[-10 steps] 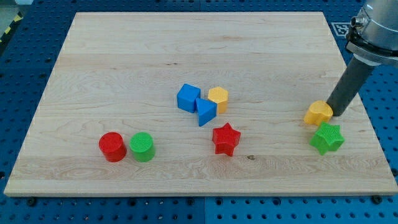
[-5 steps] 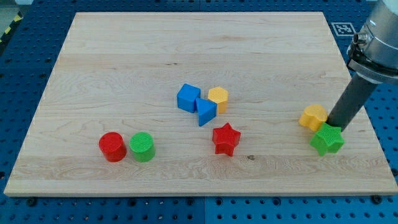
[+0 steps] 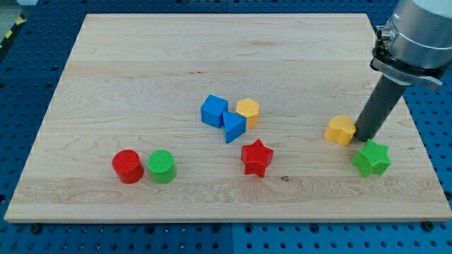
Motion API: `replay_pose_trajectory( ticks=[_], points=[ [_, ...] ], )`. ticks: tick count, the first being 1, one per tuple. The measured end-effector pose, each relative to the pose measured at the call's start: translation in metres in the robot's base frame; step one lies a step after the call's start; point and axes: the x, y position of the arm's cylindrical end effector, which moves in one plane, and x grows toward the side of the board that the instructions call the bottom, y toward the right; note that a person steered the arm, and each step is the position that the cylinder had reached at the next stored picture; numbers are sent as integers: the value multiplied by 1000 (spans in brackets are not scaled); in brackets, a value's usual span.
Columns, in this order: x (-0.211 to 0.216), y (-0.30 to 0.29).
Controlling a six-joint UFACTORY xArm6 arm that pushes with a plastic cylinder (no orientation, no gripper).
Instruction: Push the heart into the triangle
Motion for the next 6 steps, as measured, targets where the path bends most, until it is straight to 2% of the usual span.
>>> replay_pose_trajectory(
  ticks=[6],
  points=[
    [-28, -115]
  ],
)
